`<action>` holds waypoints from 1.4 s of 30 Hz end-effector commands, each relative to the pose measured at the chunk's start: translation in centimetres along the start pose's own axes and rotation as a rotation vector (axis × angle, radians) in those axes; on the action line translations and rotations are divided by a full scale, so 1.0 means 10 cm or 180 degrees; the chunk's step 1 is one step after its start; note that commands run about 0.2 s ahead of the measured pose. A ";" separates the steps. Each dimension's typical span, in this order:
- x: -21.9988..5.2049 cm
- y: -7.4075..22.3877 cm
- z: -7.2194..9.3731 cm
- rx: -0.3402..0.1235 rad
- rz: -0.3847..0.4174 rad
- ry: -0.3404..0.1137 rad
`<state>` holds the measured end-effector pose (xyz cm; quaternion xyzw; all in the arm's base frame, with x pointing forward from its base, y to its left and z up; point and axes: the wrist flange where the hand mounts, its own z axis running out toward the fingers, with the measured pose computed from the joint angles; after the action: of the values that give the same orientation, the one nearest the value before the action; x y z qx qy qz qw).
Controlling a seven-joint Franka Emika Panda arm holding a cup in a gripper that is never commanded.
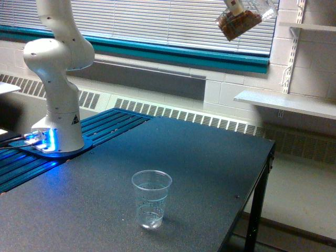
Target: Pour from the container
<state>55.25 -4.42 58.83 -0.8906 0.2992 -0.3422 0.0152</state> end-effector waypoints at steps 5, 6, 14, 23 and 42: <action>-0.06 -0.03 -0.07 0.0038 -0.0137 0.0167; -0.06 0.00 -0.07 0.0036 -0.0146 0.0193; -0.13 0.28 -0.02 0.0027 -0.0077 0.0255; -0.19 0.72 0.00 -0.0176 -0.0028 0.0377; -0.65 1.63 0.32 -0.0580 0.0059 0.0110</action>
<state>46.17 -13.83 50.11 -0.8796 0.3298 -0.3363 -0.0660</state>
